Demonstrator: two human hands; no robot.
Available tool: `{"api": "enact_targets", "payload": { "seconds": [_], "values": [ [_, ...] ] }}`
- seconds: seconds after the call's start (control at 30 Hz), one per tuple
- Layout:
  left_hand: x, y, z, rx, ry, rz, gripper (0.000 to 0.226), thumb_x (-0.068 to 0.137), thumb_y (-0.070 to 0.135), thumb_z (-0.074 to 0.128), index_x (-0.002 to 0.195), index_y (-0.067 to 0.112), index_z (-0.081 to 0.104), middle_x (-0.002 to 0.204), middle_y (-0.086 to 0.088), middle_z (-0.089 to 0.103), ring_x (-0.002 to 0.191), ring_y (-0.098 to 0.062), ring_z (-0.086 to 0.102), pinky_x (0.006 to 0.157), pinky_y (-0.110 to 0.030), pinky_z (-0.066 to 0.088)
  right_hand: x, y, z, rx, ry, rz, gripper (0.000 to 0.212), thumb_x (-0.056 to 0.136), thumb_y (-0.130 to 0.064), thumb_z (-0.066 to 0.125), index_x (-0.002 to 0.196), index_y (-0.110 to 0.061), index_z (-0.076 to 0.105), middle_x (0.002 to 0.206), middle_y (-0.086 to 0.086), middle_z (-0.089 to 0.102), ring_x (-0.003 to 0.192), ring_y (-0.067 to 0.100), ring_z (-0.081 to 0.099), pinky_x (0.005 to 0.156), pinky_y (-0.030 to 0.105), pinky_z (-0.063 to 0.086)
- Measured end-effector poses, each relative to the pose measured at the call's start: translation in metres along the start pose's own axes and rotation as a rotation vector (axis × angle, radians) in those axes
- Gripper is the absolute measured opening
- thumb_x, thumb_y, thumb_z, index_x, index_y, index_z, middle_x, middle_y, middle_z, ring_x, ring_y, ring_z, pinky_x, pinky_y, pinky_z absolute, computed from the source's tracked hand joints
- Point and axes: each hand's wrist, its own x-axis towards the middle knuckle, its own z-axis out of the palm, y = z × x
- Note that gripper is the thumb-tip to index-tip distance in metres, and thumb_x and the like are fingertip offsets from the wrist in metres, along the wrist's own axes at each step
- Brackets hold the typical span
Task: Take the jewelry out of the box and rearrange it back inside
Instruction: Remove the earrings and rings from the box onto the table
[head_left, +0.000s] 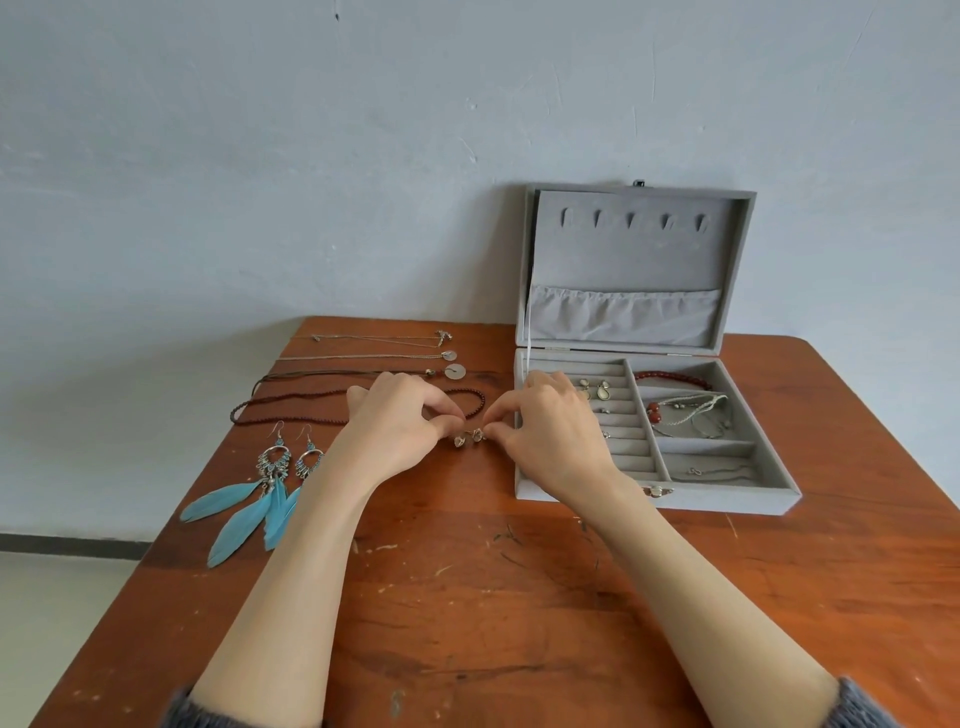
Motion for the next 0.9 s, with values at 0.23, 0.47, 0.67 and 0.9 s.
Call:
{"api": "enact_targets", "payload": {
  "seconds": [0.23, 0.47, 0.67, 0.9],
  "values": [
    [-0.003, 0.004, 0.002, -0.130, 0.087, 0.113, 0.018, 0.089, 0.024, 0.060, 0.104, 0.025, 0.068, 0.098, 0.011, 0.058, 0.103, -0.011, 0.047, 0.086, -0.025, 0.036, 0.000, 0.015, -0.024, 0.238, 0.061, 0.009, 0.015, 0.088, -0.023, 0.059, 0.097, -0.020, 0.071, 0.083, -0.005, 0.053, 0.075, 0.007, 0.049, 0.068, 0.017, 0.034],
    [0.007, 0.047, 0.021, -0.106, 0.178, 0.295, 0.020, 0.092, 0.017, 0.054, 0.106, 0.020, 0.068, 0.096, 0.011, 0.057, 0.099, -0.012, 0.048, 0.084, -0.022, 0.035, 0.002, 0.063, -0.053, 0.248, 0.251, 0.179, 0.016, 0.089, -0.014, 0.057, 0.096, -0.014, 0.072, 0.091, 0.002, 0.062, 0.082, 0.015, 0.054, 0.072, 0.021, 0.035],
    [0.039, 0.074, 0.034, 0.189, 0.233, 0.216, 0.027, 0.094, 0.022, 0.050, 0.118, 0.024, 0.062, 0.118, 0.003, 0.056, 0.114, -0.022, 0.038, 0.088, -0.034, 0.028, 0.007, 0.075, -0.040, 0.046, 0.175, 0.180, 0.022, 0.091, -0.023, 0.054, 0.107, -0.024, 0.070, 0.107, 0.004, 0.060, 0.111, 0.025, 0.045, 0.093, 0.039, 0.038],
    [0.037, 0.065, 0.043, 0.323, 0.247, 0.156, 0.030, 0.096, 0.027, 0.047, 0.124, 0.027, 0.058, 0.111, -0.003, 0.048, 0.109, -0.025, 0.036, 0.086, -0.034, 0.031, 0.016, 0.063, -0.029, -0.141, 0.037, 0.078, 0.029, 0.095, -0.032, 0.045, 0.119, -0.038, 0.060, 0.114, 0.001, 0.049, 0.116, 0.025, 0.036, 0.092, 0.039, 0.027]
  ]
}}
